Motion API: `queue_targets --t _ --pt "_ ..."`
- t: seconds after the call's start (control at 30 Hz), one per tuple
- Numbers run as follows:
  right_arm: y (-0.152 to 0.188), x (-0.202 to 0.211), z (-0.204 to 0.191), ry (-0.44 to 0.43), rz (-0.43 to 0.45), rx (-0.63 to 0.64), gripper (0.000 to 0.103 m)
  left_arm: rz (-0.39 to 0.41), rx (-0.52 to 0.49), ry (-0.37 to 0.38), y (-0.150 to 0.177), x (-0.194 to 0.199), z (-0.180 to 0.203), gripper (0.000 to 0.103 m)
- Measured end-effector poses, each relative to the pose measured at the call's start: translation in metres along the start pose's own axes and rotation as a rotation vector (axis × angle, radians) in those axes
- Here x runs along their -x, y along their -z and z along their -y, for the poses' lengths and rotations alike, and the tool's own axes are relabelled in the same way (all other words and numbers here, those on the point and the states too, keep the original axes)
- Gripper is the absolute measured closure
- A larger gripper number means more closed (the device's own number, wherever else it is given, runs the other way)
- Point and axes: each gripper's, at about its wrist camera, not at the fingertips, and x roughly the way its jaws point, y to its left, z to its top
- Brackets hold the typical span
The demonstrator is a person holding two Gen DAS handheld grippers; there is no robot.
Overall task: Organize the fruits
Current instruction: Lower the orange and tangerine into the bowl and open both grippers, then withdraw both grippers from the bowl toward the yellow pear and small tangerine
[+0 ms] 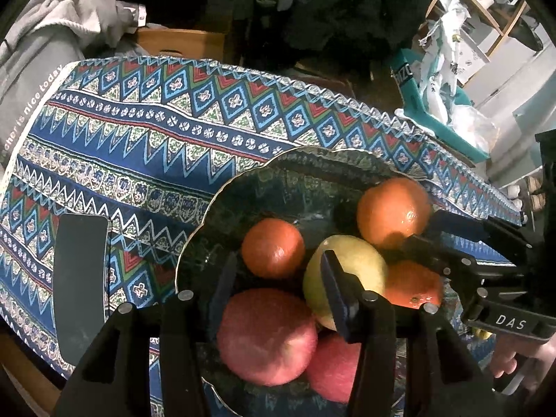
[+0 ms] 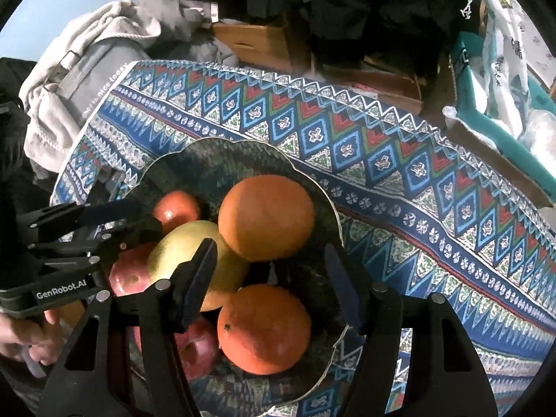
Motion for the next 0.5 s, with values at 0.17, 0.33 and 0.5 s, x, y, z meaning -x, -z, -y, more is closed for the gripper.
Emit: queue_targets --t 0.17,0.33,0.5 --pt "0.002 0.016 -0.002 0.007 0.029 0.004 0.037 0.037 -0.021 -0.001 0.002 0.016 0.009 0.043" --pt "0.004 0.036 -0.001 0.014 0.067 0.002 0.037 0.061 -0.038 0.003 0.004 0.029 0.019 0.043" --pt "0.006 0.061 0.001 0.041 0.117 -0.001 0.037 0.089 -0.047 0.003 0.006 0.045 0.029 0.037"
